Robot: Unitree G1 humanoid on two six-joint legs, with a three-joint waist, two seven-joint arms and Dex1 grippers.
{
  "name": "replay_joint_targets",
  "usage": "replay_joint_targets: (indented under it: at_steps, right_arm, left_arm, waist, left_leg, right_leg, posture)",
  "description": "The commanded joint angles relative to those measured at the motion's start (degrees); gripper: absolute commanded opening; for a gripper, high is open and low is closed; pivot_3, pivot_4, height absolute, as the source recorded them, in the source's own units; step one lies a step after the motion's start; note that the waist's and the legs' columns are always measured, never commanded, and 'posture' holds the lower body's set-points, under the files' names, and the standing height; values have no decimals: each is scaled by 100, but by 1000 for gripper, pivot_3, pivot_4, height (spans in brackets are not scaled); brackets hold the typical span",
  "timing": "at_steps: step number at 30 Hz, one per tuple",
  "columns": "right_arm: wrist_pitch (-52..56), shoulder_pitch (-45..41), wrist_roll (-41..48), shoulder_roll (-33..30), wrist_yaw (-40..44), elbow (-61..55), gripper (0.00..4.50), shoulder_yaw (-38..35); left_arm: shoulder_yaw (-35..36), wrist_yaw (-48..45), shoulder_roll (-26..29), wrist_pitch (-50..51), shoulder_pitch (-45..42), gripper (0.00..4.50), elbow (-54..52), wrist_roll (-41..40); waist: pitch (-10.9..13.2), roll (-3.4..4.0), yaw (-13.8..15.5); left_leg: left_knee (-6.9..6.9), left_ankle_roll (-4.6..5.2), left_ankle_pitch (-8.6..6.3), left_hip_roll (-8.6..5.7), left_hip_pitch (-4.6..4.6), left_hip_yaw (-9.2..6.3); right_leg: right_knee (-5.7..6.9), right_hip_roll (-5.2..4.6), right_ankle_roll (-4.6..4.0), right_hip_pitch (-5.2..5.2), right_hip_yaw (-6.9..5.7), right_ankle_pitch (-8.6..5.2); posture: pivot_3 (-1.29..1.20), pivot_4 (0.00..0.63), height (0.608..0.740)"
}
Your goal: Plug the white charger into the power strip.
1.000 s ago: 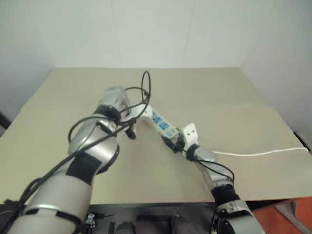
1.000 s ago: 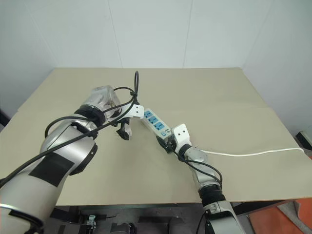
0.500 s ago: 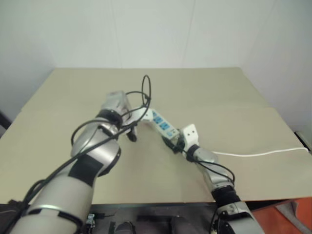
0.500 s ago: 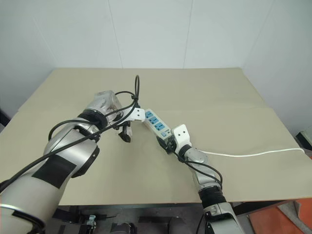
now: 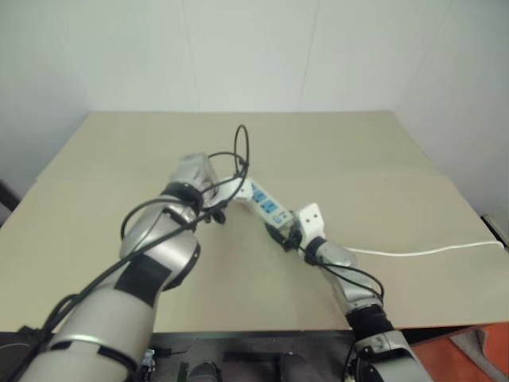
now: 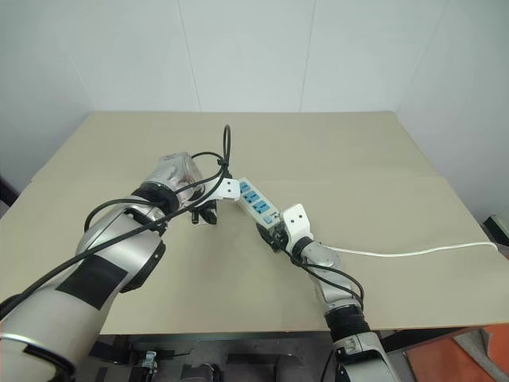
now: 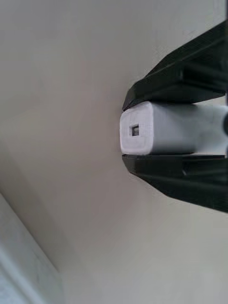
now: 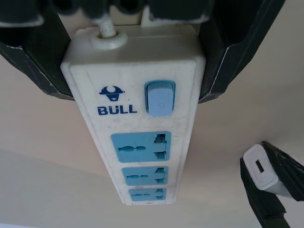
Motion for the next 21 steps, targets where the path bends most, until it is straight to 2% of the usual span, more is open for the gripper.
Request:
replay_joint_targets:
  at_steps: [1, 8, 11, 13, 15, 17, 21]
  right_arm:
    - [173, 135, -143, -25, 21, 133, 3420, 141]
    - [166, 115, -124, -56, 86, 159, 3420, 145]
    - [154, 90, -8, -130, 373, 155, 3420, 149]
    - [276, 57, 205, -199, 699, 109, 3420, 85]
    - [306, -4, 363, -318, 1056, 104, 3420, 57]
    - [160, -109, 461, -557, 1693, 125, 3420, 163]
    - [-5, -223, 638, -844, 2671, 84, 3420, 339]
  left_arm:
    - [46, 103, -8, -40, -15, 1020, -28, 62]
    - [240, 119, 135, -320, -187, 1020, -99, -81]
    - [860, -232, 315, -637, -340, 1020, -229, -674]
    - [1545, -638, 471, -688, -449, 1020, -346, -1347]
    - [2248, -1027, 652, -535, -521, 1020, -455, -2031]
    - [2911, -1372, 912, 161, -530, 1020, -506, -2675]
    - [3356, -1628, 1195, 659, -120, 1020, -871, -3173]
  waist:
    - [0, 0, 0]
    - [0, 0, -1]
    - [0, 0, -4]
    - [0, 0, -3]
    - [0, 0, -10]
    - [0, 0, -27]
    - [-1, 2, -55]
  left_leg:
    - [0, 0, 0, 0, 0, 0]
    - [0, 0, 0, -1, -1, -1]
    - [-1, 0, 0, 0, -1, -1]
    - [-1, 0, 0, 0, -3, -1]
    - [0, 0, 0, 0, -6, -1]
    - [0, 0, 0, -1, -8, 0]
    - [-3, 0, 0, 0, 3, -2]
  right_leg:
    - [0, 0, 0, 0, 0, 0]
    - [0, 0, 0, 0, 0, 0]
    - [0, -1, 0, -2, 0, 0]
    - [-1, -1, 0, -2, 0, 0]
    - [-2, -2, -2, -4, -1, 2]
    - [-2, -4, -6, -5, -2, 4]
    - [2, -3, 5, 0, -4, -2]
  posture:
    - [0, 150, 740]
    - [0, 150, 740]
    - [0, 150, 740]
    - [0, 150, 740]
    - [0, 150, 740]
    - [0, 150, 740]
    - [0, 150, 740]
